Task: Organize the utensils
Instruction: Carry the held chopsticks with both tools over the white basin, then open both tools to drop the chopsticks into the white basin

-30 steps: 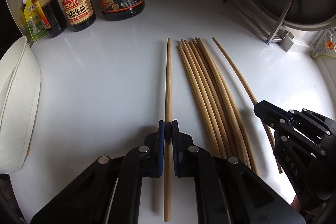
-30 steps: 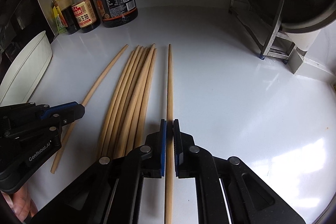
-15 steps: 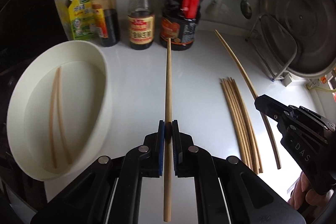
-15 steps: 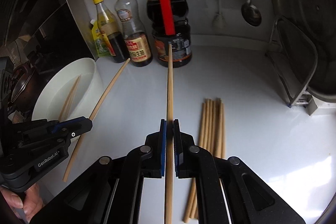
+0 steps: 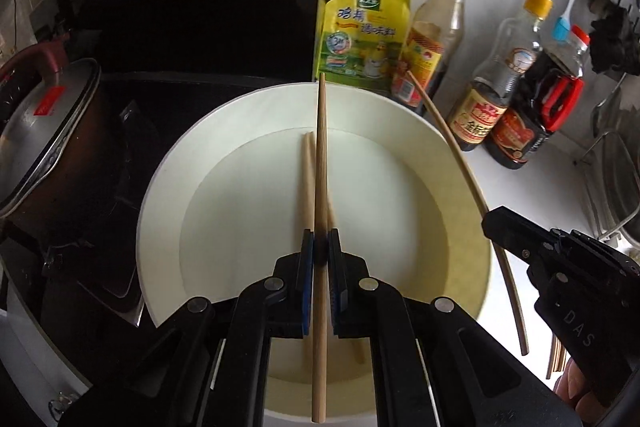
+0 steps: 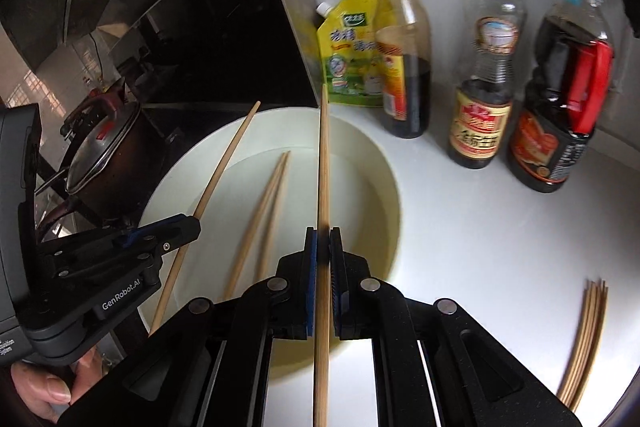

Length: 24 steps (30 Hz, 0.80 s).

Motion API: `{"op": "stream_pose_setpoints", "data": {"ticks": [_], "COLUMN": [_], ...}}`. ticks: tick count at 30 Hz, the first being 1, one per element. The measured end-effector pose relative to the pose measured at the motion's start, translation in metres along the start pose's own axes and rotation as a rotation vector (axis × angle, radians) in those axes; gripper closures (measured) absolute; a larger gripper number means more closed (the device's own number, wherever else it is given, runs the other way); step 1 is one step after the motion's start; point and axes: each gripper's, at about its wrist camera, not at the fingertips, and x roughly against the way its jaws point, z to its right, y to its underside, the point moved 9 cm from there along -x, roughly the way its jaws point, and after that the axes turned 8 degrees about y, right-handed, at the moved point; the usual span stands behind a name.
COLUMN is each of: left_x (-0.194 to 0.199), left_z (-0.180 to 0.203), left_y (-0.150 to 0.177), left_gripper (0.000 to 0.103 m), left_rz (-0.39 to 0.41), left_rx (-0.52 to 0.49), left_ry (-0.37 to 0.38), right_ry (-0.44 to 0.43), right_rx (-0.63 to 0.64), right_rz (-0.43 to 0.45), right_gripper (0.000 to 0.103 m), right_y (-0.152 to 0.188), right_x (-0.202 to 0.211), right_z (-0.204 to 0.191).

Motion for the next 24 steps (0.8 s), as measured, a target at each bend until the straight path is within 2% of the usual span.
{"op": "stream_pose_setpoints", "data": {"ticks": [4, 8, 18, 20, 22, 24], "left_x": [-0.018, -0.036, -0.056, -0.055, -0.051, -0.045], "left_z": [-0.019, -0.03, -0.039, -0.043, -0.047, -0.05], "left_y": [0.001, 0.007, 0.015, 0.016, 0.015, 0.012], "left_gripper": [0.096, 0.095, 0.094, 0.079, 0.059, 0.05], "left_rz": [-0.027, -0.07, -0.12, -0.119, -0.101, -0.081], "left_rx": [0.025, 0.043, 0.058, 0.076, 0.092, 0.096], "left_ry": [-0.006, 0.007, 0.015, 0.016, 0.008, -0.005], "right_ry": [-0.008, 0.008, 0.045, 0.054, 0.06, 0.072], "right_rx": [0.009, 0.006, 0.003, 0.003, 0.007, 0.018], "right_rz": [-0.075, -0.13, -0.179, -0.174, -0.159, -0.147], "right_gripper": [0.097, 0.097, 0.097, 0.093, 0.09, 0.09], "right_y": [0.004, 0.009, 0.017, 0.017, 0.015, 0.014], "right_x": [-0.036, -0.06, -0.075, -0.073, -0.07, -0.065], "right_z": [-0.026, -0.033, -0.031, -0.03, -0.028, -0.027]}}
